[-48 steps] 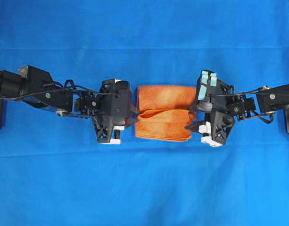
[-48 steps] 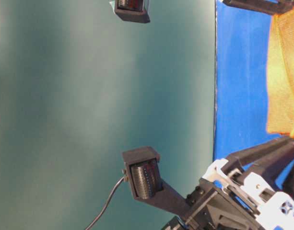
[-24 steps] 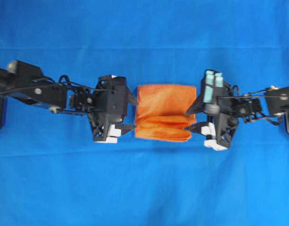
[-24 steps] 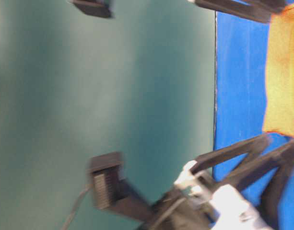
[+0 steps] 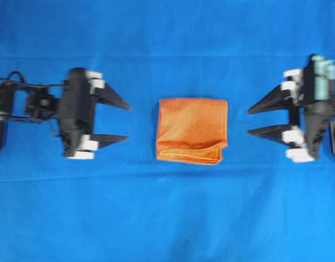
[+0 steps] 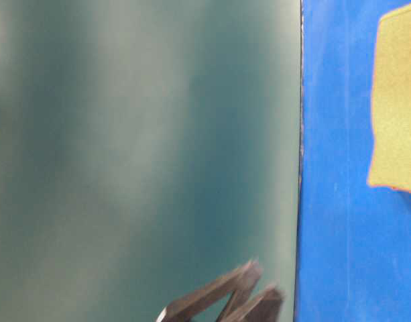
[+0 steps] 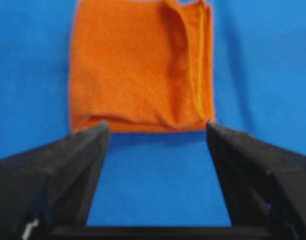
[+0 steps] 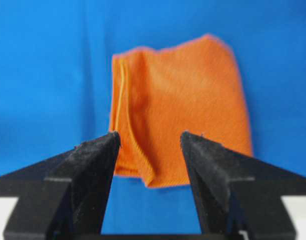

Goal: Fold the orange towel.

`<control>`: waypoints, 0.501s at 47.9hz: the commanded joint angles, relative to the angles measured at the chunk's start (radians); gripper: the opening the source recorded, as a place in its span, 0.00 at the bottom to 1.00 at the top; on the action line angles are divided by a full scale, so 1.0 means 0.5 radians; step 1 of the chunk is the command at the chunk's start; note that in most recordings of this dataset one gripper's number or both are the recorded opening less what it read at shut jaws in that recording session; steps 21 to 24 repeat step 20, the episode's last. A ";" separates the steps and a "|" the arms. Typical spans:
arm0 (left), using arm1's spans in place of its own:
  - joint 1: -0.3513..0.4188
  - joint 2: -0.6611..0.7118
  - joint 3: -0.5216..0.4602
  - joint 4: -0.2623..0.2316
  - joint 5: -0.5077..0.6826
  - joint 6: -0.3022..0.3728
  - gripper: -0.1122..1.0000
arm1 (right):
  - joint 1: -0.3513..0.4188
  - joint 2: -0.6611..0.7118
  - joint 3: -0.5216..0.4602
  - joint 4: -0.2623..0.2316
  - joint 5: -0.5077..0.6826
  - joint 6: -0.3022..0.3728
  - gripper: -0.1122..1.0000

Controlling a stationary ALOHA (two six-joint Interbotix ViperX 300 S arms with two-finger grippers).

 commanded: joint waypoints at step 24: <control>0.015 -0.868 0.537 0.003 -0.239 -0.021 0.75 | -0.074 -0.583 0.417 -0.067 -0.193 0.000 0.62</control>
